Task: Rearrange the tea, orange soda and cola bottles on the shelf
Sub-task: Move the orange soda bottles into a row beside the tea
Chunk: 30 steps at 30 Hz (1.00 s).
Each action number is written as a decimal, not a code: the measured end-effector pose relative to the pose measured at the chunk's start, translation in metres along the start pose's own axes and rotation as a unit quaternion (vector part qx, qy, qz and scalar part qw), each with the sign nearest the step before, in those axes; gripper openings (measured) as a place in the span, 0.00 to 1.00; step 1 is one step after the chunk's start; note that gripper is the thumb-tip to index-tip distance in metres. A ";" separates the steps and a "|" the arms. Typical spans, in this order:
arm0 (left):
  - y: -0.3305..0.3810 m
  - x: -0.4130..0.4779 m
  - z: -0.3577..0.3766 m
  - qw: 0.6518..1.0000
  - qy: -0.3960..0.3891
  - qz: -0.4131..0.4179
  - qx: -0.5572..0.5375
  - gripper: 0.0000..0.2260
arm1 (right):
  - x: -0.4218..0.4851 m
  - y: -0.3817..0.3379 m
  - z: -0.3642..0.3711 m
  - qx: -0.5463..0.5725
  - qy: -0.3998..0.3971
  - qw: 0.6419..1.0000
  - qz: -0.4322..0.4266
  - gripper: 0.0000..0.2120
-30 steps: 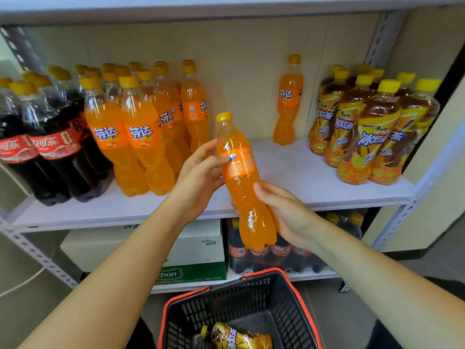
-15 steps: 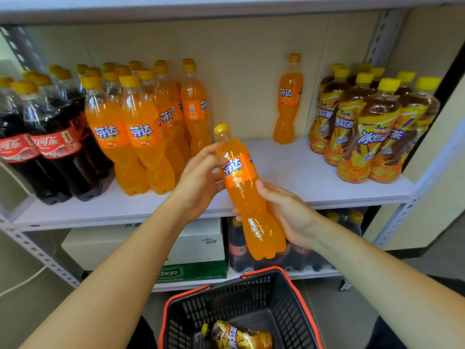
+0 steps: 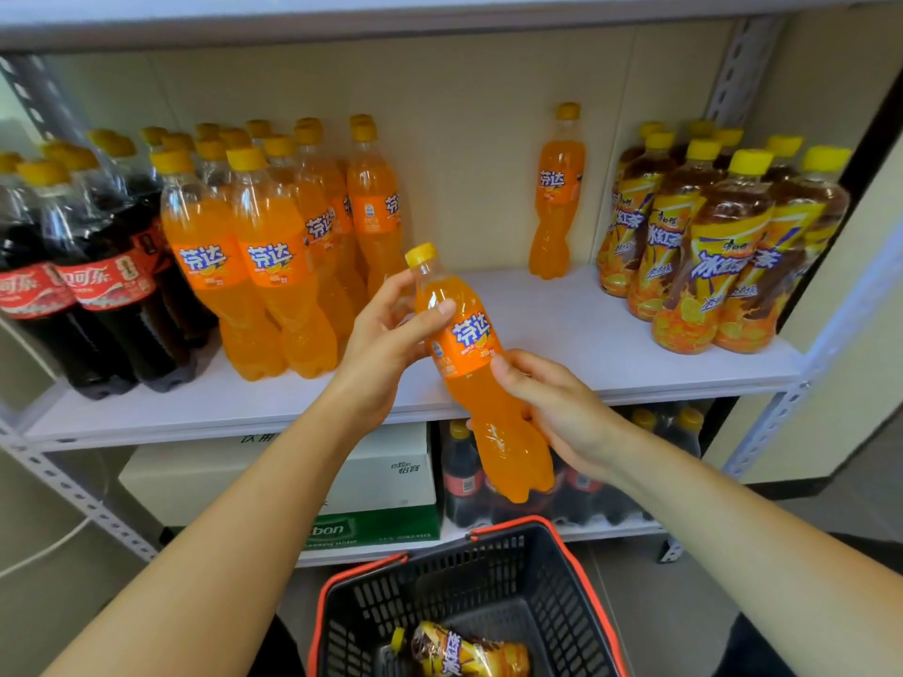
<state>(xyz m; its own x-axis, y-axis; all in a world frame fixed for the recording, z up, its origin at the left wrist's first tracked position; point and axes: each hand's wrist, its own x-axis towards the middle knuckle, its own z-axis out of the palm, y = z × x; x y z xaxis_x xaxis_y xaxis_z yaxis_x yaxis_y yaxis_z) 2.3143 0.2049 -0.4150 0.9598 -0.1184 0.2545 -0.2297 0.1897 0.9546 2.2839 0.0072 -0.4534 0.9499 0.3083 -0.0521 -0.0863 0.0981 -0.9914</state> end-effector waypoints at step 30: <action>0.001 -0.028 -0.011 0.995 -0.075 0.042 -0.052 0.11 | -0.033 0.011 -0.031 -0.134 -0.044 0.990 -0.020 0.28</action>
<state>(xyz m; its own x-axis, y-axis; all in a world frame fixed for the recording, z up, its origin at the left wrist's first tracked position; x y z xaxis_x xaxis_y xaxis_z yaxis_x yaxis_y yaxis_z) 2.2892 0.2194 -0.4231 0.9015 -0.2400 0.3602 -0.2829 0.3031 0.9100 2.2613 -0.0316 -0.4660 0.9202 0.3913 -0.0130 0.0455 -0.1396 -0.9892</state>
